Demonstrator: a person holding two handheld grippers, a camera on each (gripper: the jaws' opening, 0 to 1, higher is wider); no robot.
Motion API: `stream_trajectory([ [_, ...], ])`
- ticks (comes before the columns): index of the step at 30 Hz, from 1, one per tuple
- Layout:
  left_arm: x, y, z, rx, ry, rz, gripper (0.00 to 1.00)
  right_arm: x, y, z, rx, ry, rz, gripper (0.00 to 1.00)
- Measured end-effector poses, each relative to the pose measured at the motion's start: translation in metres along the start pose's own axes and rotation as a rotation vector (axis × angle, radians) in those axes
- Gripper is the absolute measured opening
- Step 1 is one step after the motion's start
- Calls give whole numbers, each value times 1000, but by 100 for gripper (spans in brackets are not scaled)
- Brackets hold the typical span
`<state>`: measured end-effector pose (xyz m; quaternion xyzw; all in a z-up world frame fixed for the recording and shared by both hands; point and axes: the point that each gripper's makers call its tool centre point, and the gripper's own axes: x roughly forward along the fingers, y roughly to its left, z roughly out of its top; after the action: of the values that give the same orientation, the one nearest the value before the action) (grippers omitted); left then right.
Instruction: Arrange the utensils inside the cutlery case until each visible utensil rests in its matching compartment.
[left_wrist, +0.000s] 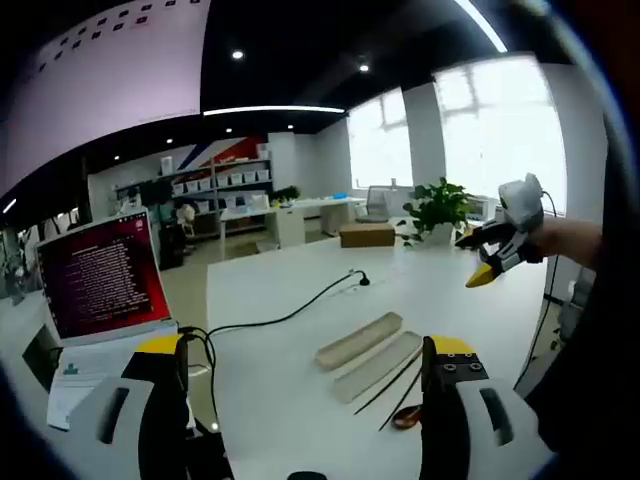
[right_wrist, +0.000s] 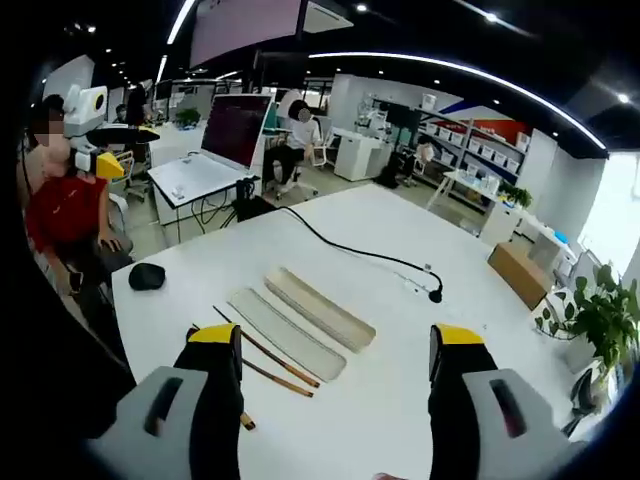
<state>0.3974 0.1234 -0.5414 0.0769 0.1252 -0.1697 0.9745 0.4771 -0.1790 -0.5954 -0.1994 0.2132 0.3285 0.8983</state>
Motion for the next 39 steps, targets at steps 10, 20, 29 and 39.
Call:
stream_trajectory([
  [10,2,-4,-10,-11,22,-12,100,-3,-3,-4,8,13,-10,75],
  [20,7,-2,-11,18,39,-21,100,-6,-12,-2,23,0,-40,75],
  [29,9,3,-12,6,30,-24,99,-3,-15,4,29,-11,-63,76],
  [39,10,3,-5,-26,1,-33,93,-9,-13,13,33,-55,-64,75],
])
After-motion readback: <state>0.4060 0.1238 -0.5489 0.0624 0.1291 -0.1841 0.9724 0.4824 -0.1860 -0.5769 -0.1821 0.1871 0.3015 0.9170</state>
